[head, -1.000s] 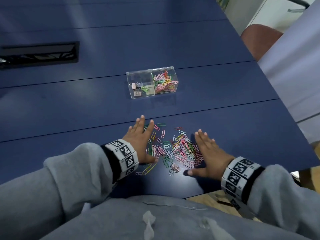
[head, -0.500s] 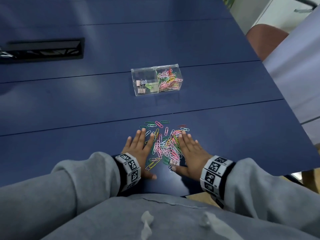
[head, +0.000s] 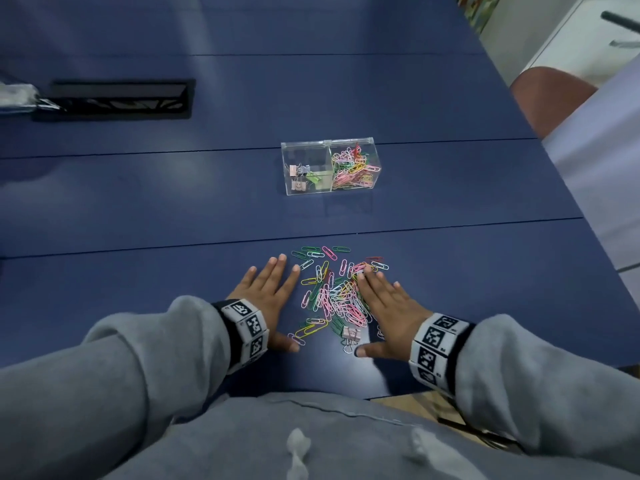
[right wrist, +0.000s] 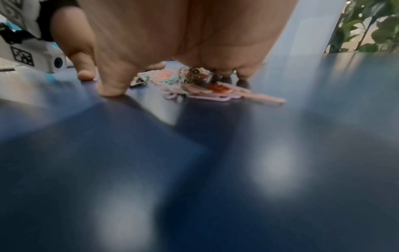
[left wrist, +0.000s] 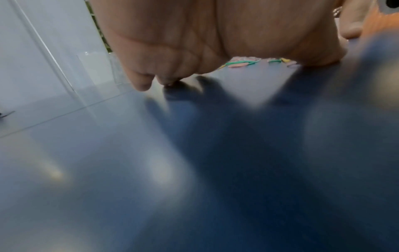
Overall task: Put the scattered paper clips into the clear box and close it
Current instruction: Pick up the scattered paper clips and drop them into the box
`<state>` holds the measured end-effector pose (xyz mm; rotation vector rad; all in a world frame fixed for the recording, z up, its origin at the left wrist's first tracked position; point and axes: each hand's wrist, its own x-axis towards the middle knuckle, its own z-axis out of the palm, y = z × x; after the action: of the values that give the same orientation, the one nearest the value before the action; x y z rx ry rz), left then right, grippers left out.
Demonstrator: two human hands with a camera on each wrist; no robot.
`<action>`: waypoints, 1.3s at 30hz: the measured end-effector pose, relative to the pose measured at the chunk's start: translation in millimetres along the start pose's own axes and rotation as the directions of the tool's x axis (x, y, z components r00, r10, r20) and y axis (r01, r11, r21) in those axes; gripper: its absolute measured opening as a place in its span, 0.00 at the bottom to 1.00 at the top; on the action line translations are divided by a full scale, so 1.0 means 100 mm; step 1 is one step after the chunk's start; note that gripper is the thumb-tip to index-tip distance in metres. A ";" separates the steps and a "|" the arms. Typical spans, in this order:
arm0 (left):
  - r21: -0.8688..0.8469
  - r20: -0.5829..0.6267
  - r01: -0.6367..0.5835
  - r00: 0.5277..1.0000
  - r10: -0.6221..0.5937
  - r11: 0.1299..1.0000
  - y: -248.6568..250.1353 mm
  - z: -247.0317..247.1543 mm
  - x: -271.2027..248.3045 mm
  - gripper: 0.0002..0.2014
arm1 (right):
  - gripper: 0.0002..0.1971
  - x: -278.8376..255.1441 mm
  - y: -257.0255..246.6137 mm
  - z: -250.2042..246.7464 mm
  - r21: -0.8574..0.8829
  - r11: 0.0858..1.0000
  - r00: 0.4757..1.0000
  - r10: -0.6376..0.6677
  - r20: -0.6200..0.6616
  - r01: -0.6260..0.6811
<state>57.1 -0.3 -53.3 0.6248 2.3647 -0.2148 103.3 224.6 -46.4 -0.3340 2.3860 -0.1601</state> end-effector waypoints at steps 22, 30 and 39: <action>0.009 -0.033 -0.085 0.996 0.085 0.996 0.37 -0.23 0.25 0.71 | 0.70 0.01 0.45 -0.13 -0.187 0.981 0.998 0.051 0.025 -0.045; -0.064 -0.064 -0.006 0.998 0.002 0.998 0.53 -0.28 0.40 0.67 | 0.64 0.39 0.32 -0.37 -0.097 0.991 0.994 0.082 -0.077 -0.090; -0.308 -0.166 0.038 0.982 -0.093 0.951 0.10 -0.55 0.18 0.56 | 0.35 -0.10 0.61 -0.55 0.175 0.972 0.976 0.177 -0.125 -0.154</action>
<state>19.0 31.9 -23.2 0.4316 2.5230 0.1827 61.7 286.8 -11.4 -0.0453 2.5056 -0.3096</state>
